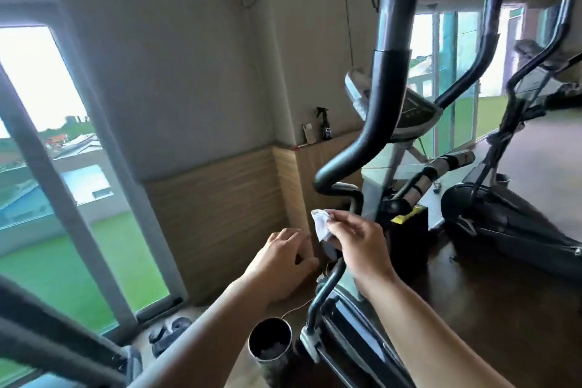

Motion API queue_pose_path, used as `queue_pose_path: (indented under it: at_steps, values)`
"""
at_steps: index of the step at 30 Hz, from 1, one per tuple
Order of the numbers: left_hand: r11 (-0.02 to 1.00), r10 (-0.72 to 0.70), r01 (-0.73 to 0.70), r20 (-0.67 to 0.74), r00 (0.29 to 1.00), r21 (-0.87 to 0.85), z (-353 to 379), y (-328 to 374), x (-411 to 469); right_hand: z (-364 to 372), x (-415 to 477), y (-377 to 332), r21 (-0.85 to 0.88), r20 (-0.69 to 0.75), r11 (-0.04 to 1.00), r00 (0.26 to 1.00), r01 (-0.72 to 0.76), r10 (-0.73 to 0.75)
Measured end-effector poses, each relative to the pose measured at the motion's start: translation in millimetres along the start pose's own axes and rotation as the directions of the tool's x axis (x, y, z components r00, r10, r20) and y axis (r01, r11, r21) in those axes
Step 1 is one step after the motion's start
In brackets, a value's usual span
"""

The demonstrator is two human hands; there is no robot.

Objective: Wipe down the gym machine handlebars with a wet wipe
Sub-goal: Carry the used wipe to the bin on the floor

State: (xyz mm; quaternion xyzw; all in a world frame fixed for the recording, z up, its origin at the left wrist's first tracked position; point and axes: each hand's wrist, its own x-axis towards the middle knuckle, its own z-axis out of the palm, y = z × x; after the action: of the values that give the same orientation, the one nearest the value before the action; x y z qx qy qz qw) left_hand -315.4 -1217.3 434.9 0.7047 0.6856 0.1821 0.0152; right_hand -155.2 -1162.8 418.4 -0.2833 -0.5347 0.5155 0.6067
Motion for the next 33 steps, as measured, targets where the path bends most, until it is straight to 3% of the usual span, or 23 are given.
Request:
queue_pose_path:
  at_steps: [7, 15, 23, 27, 33]
  values:
    - [0.985, -0.174, 0.175, -0.037, 0.984, 0.010, -6.0, -91.7, -36.3, 94.3, 2.0, 37.8, 0.177, 0.178, 0.975, 0.979, -0.134, 0.102]
    - [0.948, -0.318, 0.319, -0.054, 0.947, 0.016, 9.1, -187.9, -2.3, 162.0, 58.7, 104.6, 0.102, 0.215, 0.982, 0.967, -0.161, 0.136]
    - [0.905, -0.424, 0.422, -0.032, 0.905, -0.053, 38.0, -268.8, 65.8, 207.7, 138.0, 179.5, -0.020, 0.261, 0.970, 0.935, -0.242, 0.239]
    - [0.890, -0.448, 0.447, 0.018, 0.894, -0.090, 62.9, -315.2, 95.8, 227.6, 166.9, 237.0, -0.088, 0.222, 0.948, 0.921, -0.307, 0.319]
    - [0.880, -0.451, 0.462, 0.108, 0.886, -0.113, 110.9, -403.9, 142.6, 252.6, 196.8, 355.3, -0.339, 0.105, 0.860, 0.893, -0.381, 0.437]
